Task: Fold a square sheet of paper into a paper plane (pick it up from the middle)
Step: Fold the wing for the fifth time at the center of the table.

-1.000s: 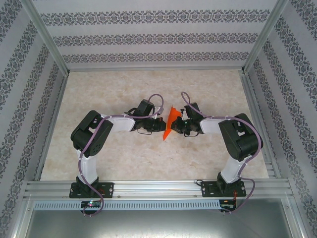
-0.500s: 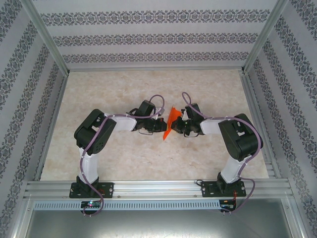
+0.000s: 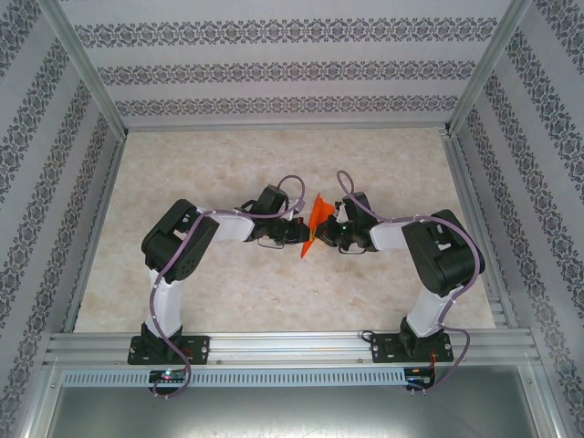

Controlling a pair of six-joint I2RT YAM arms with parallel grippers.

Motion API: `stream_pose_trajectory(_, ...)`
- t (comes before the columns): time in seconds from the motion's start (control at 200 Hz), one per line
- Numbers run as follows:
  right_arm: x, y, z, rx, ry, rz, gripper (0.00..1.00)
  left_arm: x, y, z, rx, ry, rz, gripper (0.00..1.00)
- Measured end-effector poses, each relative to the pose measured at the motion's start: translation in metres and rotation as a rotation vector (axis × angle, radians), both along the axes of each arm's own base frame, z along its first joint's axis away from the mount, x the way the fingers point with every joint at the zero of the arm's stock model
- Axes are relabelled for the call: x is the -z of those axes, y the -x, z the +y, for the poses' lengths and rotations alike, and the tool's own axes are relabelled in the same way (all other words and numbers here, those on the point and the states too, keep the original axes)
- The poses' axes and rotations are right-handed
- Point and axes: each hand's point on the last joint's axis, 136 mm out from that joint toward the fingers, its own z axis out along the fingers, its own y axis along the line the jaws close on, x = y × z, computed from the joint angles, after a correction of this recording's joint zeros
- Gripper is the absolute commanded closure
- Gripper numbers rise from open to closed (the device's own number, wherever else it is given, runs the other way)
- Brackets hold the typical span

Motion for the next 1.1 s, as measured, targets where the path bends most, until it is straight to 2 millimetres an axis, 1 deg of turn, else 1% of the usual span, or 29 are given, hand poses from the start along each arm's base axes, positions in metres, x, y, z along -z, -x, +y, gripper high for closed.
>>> stream_pose_trajectory(0.495, -0.001, 0.002, -0.002, 0.003, -0.009, 0.002, 0.96, 0.005, -0.002, -0.001, 0.033, -0.022, -0.021, 1.0)
stream_pose_trajectory(0.654, -0.005, 0.003, -0.004, 0.014, -0.019, 0.005, 0.94, 0.006, -0.002, -0.002, 0.047, -0.026, -0.03, 1.0)
stream_pose_trajectory(0.764, -0.013, 0.002, -0.007, 0.026, -0.029, -0.011, 0.92, 0.005, -0.002, -0.002, 0.057, -0.028, -0.037, 1.0)
stream_pose_trajectory(0.859, -0.023, -0.002, -0.011, 0.038, -0.039, -0.035, 0.91, 0.006, -0.002, -0.002, 0.068, -0.03, -0.041, 0.98)
stream_pose_trajectory(0.964, -0.036, -0.008, -0.02, 0.063, -0.05, -0.063, 0.9, 0.006, -0.001, -0.003, 0.077, -0.033, -0.046, 0.93)
stream_pose_trajectory(1.104, -0.046, -0.013, -0.029, 0.085, -0.06, -0.084, 0.9, 0.004, 0.0, -0.004, 0.096, -0.029, -0.055, 0.83)
